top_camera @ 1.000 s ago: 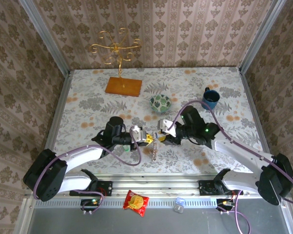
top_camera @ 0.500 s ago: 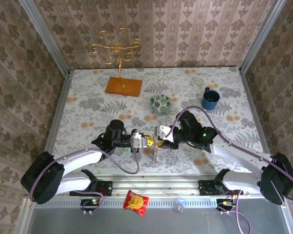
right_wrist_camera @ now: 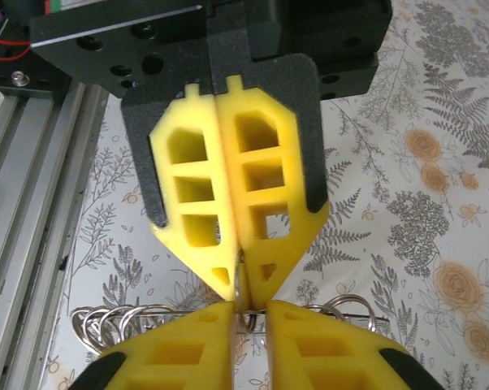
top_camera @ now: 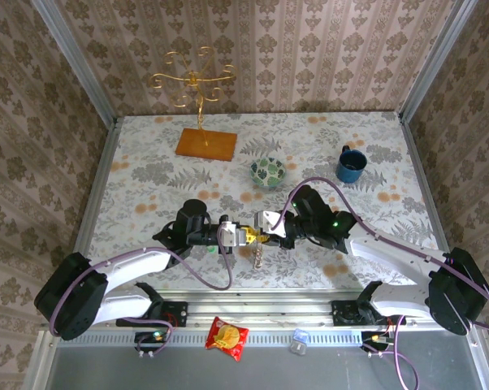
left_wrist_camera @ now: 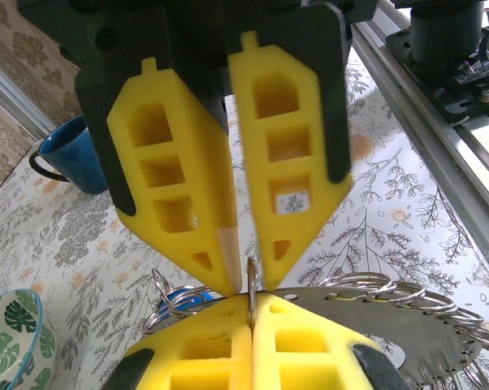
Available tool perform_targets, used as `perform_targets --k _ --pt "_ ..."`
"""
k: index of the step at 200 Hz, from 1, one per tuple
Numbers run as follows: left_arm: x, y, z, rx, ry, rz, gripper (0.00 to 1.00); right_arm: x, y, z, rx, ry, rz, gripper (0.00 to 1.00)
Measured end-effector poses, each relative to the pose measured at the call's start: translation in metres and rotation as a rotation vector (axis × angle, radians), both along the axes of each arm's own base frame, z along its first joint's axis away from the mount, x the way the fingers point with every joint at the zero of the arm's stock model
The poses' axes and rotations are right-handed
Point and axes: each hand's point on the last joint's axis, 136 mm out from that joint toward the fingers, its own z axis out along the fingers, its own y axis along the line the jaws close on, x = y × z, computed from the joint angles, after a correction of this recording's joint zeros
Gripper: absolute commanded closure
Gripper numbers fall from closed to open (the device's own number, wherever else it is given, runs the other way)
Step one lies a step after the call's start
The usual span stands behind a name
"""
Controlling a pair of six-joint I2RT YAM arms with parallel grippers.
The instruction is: Put the keys on the keyring
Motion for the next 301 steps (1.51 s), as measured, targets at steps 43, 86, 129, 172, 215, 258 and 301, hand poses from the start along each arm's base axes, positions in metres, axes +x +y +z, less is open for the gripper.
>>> perform_targets --k 43,86,129,172,215,258,301 --pt "0.0026 0.0008 -0.0027 0.011 0.007 0.017 0.84 0.0025 0.0008 -0.0020 -0.007 -0.012 0.000 1.00" --pt "0.0069 0.0027 -0.0031 0.011 0.001 0.053 0.73 0.0036 -0.0001 -0.0030 -0.015 -0.018 -0.005 1.00" --pt "0.0078 0.0072 -0.0060 0.016 0.014 0.086 0.82 0.0044 -0.0006 -0.0034 -0.019 -0.023 -0.007 1.00" --pt "0.0082 0.0073 -0.0053 0.015 0.015 0.089 0.89 0.0044 -0.0005 -0.0033 -0.019 -0.024 -0.007 1.00" --pt "0.0080 0.0071 -0.0069 0.017 0.030 0.089 1.00 0.0076 0.0007 -0.0031 -0.025 -0.027 -0.011 0.98" --pt "0.0077 0.0069 -0.0077 0.018 0.033 0.087 1.00 0.0081 0.0025 -0.0076 -0.035 -0.016 -0.008 0.87" --pt "0.0077 0.0065 -0.0073 0.015 0.033 0.085 1.00 0.0085 0.0039 -0.0089 -0.045 -0.019 -0.002 1.00"
